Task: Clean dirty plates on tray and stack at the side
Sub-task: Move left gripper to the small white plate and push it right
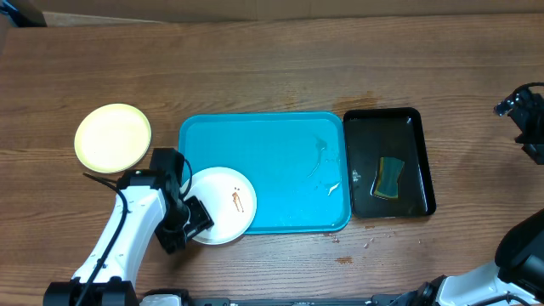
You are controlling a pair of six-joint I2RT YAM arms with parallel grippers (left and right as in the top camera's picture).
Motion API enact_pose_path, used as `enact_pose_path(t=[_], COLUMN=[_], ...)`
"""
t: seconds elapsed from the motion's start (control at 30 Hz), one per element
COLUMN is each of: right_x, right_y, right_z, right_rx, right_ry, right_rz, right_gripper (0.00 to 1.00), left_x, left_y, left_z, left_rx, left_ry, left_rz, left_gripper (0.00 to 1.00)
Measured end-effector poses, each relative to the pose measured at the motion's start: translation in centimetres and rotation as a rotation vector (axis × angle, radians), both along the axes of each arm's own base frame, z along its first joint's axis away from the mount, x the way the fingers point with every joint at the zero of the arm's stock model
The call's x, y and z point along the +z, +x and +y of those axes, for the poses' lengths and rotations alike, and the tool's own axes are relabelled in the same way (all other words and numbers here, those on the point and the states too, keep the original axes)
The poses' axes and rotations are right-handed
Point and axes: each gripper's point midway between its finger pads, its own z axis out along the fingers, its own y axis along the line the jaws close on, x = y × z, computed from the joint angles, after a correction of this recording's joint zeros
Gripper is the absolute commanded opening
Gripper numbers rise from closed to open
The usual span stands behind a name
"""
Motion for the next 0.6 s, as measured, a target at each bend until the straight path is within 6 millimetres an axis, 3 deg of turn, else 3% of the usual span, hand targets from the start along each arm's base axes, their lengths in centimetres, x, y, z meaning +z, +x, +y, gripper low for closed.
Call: enact_pose_path(t=[0.07, 0.17, 0.23, 0.6], right_x=[0.0, 0.0, 0.0, 0.0], right_y=[0.0, 0.0, 0.0, 0.0], right_z=[0.0, 0.0, 0.0, 0.0], right_rx=[0.000, 0.000, 0.000, 0.000], right_ry=[0.000, 0.000, 0.000, 0.000], right_rz=[0.001, 0.000, 0.000, 0.001], right_gripper=[1.00, 1.00, 1.00, 1.00], left_x=[-0.4, -0.8, -0.9, -1.1], left_y=[-1.0, -1.3, -0.6, 4.9], left_z=[0.0, 0.1, 0.2, -1.1], left_rx=[0.007, 0.021, 0.022, 0.013], left_ry=[0.004, 0.012, 0.015, -0.046], left_rz=[0.032, 0.041, 0.011, -0.214], left_gripper=[0.51, 0.17, 0.06, 0.04])
